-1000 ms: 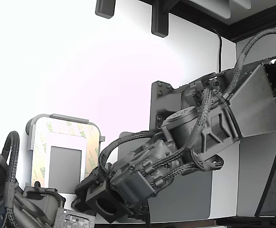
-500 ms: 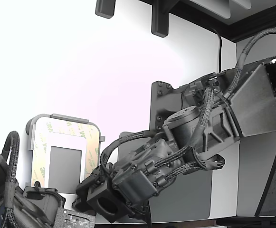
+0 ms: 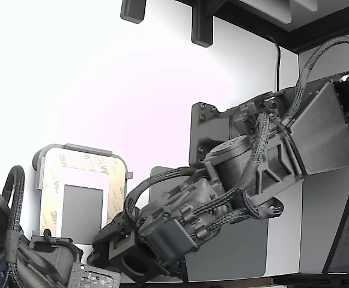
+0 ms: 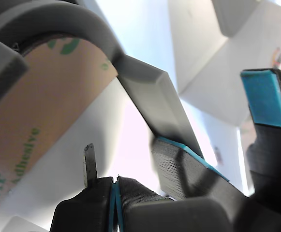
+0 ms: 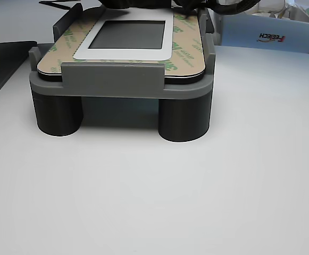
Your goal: Peel off protective film from adhesive tape.
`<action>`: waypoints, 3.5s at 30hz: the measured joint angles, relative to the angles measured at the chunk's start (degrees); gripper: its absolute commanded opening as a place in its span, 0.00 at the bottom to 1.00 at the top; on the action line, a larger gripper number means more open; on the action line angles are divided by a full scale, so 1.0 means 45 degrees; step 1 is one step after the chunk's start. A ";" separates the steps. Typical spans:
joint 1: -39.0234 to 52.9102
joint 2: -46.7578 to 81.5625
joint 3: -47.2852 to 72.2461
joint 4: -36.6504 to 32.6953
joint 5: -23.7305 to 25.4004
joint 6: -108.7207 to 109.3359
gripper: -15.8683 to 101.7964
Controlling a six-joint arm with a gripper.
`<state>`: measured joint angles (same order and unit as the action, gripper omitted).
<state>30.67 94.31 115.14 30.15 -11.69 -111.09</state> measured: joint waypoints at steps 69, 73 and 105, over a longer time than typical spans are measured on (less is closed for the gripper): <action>0.0020 0.0449 0.0957 -0.0762 -0.0430 0.0937 0.04; 0.0020 0.0449 0.1035 -0.0879 -0.0430 0.0879 0.04; 0.0156 0.0645 0.1660 -0.1660 -0.0488 0.0703 0.04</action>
<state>31.38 97.21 122.61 22.68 -13.89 -107.93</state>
